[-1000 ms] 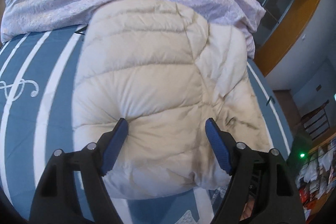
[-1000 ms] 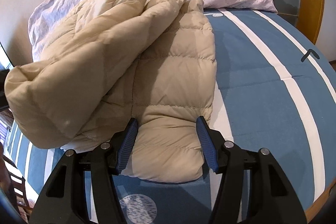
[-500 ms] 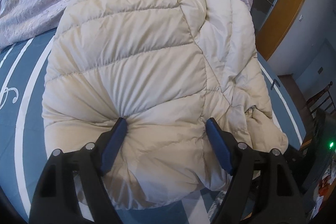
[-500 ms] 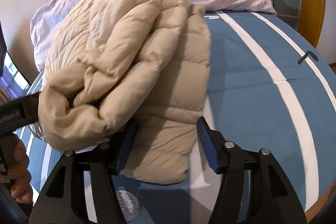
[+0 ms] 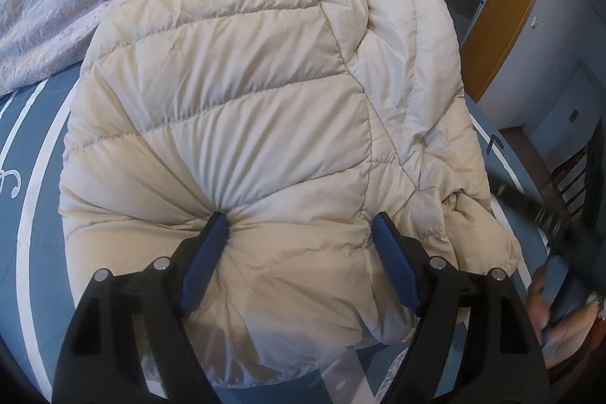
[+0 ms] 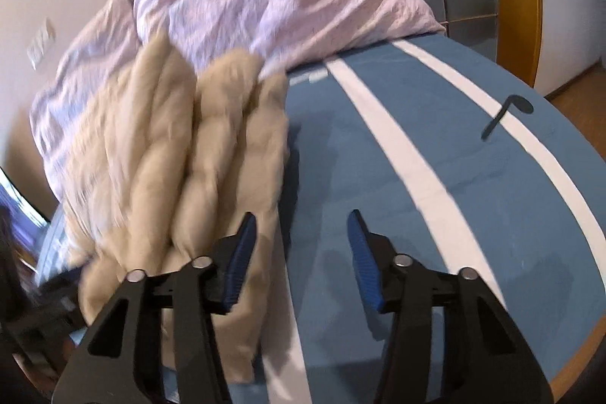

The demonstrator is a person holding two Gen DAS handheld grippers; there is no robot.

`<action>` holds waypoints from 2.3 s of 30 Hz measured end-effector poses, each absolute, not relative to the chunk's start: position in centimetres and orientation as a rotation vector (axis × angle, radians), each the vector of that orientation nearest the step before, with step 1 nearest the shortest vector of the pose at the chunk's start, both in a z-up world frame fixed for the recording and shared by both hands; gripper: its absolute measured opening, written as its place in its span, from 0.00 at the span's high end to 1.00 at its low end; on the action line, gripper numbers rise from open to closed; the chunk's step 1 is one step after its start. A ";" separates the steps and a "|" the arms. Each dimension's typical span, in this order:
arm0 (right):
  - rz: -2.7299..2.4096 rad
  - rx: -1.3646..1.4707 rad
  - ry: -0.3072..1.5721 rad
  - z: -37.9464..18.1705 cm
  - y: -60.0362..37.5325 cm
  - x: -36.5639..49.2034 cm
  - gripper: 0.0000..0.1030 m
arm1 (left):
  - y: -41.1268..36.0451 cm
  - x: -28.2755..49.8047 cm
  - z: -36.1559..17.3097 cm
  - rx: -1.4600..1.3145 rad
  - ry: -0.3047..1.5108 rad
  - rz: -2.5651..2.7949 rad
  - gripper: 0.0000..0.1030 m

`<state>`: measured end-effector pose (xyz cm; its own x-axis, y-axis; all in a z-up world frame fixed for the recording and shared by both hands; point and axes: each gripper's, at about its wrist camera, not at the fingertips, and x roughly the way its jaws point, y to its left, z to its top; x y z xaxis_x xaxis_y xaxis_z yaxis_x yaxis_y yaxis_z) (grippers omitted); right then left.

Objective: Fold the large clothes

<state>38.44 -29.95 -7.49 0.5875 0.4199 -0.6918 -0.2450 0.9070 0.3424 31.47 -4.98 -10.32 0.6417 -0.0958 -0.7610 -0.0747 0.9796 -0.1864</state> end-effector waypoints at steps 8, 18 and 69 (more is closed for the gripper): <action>0.540 0.308 0.797 -4.0 -28.4 41.2 0.81 | -4.5 31.6 -10.5 -0.217 0.873 -0.018 0.24; 0.617 0.220 0.758 -1.5 -23.5 41.3 0.81 | -4.6 31.5 -10.4 -0.212 0.867 -0.012 0.24; 0.340 0.006 0.932 -10.7 -24.2 43.0 0.86 | 0.1 36.8 -3.7 -0.086 0.767 0.112 0.27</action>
